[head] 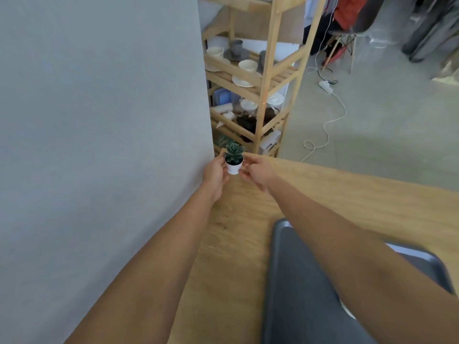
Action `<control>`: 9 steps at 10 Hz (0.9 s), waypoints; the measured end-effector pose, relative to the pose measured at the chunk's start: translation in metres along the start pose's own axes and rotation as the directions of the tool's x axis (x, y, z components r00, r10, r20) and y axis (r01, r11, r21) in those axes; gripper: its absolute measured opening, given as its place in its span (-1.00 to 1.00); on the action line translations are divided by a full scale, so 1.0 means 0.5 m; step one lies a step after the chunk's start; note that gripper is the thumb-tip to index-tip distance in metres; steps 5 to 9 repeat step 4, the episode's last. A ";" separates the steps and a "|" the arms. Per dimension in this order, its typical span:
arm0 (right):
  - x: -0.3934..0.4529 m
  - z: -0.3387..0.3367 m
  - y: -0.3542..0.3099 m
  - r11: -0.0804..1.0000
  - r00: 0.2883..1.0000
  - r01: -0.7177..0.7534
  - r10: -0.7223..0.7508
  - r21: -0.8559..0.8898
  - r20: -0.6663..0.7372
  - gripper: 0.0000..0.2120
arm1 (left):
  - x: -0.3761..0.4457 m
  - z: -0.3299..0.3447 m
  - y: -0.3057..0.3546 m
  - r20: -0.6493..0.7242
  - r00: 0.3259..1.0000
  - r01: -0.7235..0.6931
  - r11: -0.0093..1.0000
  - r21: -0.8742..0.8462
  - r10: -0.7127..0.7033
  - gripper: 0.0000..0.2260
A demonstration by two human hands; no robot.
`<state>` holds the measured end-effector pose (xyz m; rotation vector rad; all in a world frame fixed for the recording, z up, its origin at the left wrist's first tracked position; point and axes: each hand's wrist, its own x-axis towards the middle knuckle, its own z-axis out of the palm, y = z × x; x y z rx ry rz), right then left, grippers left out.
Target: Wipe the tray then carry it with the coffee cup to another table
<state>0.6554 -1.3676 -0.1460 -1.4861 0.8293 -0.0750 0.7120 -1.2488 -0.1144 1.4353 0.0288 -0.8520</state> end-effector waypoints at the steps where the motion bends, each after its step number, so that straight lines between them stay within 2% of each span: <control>1: -0.004 -0.002 -0.006 1.000 1.000 -0.002 0.002 -0.004 0.002 -0.49 | 0.014 0.011 -0.004 0.005 0.999 -0.034 0.999 -0.021 0.034 -0.78; 2: -0.029 -0.011 -0.013 0.997 1.000 0.005 -0.004 -0.082 0.021 -0.46 | 0.004 0.019 -0.013 -0.044 0.998 -0.051 0.999 -0.006 0.050 -0.75; 3: -0.056 -0.046 -0.012 0.995 1.000 0.019 -0.018 -0.094 0.006 -0.45 | -0.020 0.023 -0.022 -0.085 0.993 -0.071 0.996 0.062 0.076 -0.63; 4: -0.099 -0.098 -0.008 0.999 0.998 0.031 -0.032 -0.035 -0.046 -0.45 | -0.049 0.026 -0.037 -0.088 0.993 -0.074 0.993 0.091 0.082 -0.57; 9: -0.099 -0.098 -0.008 0.999 0.998 0.031 -0.032 -0.035 -0.046 -0.45 | -0.049 0.026 -0.037 -0.088 0.993 -0.074 0.993 0.091 0.082 -0.57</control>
